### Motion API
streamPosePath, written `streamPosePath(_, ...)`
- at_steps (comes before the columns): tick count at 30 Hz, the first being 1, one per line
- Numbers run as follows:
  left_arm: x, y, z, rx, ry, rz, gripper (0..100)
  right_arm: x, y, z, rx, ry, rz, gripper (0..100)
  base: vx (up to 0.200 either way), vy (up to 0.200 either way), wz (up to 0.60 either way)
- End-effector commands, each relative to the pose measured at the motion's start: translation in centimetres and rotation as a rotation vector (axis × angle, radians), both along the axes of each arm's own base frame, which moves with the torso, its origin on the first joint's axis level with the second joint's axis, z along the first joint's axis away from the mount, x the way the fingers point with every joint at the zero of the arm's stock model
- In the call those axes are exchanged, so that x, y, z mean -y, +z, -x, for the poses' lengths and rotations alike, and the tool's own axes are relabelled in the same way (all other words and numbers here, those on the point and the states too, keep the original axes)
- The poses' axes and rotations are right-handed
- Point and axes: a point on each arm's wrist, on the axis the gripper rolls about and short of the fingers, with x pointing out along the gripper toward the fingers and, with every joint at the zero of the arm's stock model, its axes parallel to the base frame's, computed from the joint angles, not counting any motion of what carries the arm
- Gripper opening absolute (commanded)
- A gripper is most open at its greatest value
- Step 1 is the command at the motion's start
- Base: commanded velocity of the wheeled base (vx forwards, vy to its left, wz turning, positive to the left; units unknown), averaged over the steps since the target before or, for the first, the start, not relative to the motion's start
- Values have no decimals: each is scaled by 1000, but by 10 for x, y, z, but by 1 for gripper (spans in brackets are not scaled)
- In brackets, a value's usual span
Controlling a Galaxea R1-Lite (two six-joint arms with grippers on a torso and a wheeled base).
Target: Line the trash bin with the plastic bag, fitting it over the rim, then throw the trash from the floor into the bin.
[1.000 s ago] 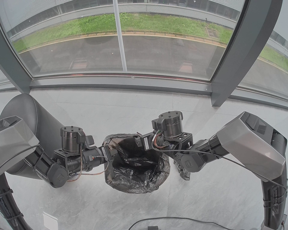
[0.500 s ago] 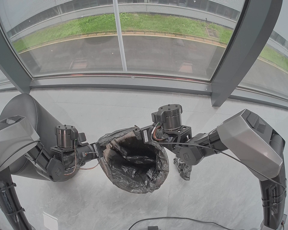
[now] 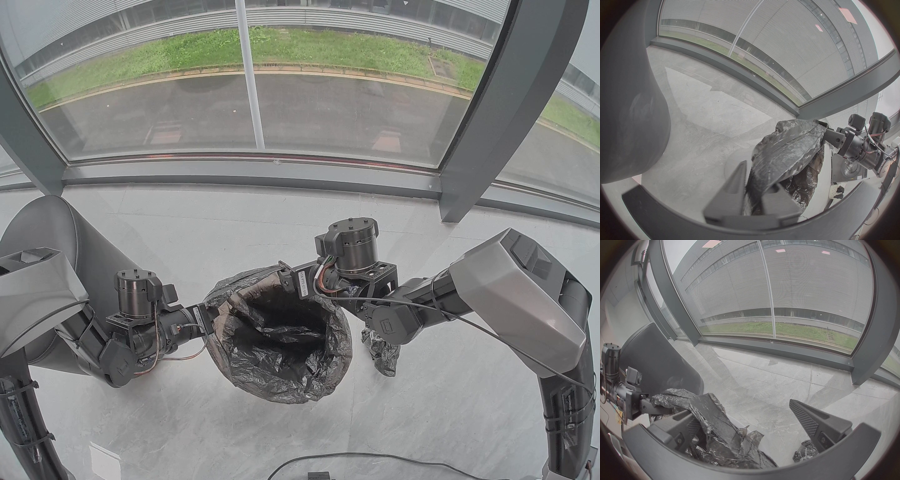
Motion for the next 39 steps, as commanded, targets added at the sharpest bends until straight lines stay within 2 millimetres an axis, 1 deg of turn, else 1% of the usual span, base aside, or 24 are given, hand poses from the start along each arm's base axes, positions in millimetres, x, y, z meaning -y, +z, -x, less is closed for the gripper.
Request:
streamPosePath(1, 1, -5, 0, -12, -3, -4, 100, 0, 0, 0, 2, -4, 0, 100, 0, 0, 0)
streamPosePath(6, 3, -4, 0, -10, -10, -4, 100, 1, 0, -1, 2, -7, 0, 100, 0, 0, 0)
streamPosePath(8, 2, -6, -1, -12, -8, -7, 100, 3, -3, -4, 1, -13, 1, 100, 0, 0, 0)
streamPosePath(18, -3, -15, -7, -2, 20, -6, 100, 0, -8, -7, 3, -12, -1, 100, 0, 0, 0)
streamPosePath(19, -11, -18, -10, -8, 44, -6, 100, -2, -11, -14, 6, -16, -2, 100, 0, 0, 0)
streamPosePath(20, -13, -19, -11, -11, 51, -4, 100, -3, -13, -17, 8, -17, -4, 100, 0, 0, 0)
streamPosePath(22, -20, -21, -13, -16, 68, -4, 100, -5, -14, -22, 13, -21, -8, 100, 0, 0, 0)
streamPosePath(26, -28, -27, -18, -27, 92, -4, 100, -10, -22, -29, -1, -21, 1, 100, 0, 0, 0)
streamPosePath(33, -37, -32, -21, -35, 114, 0, 100, -13, -33, -33, -8, -22, 9, 100, 0, 0, 0)
streamPosePath(39, -37, -40, -22, -51, 115, -3, 100, -5, -38, -41, -12, -44, 16, 100, 0, 0, 0)
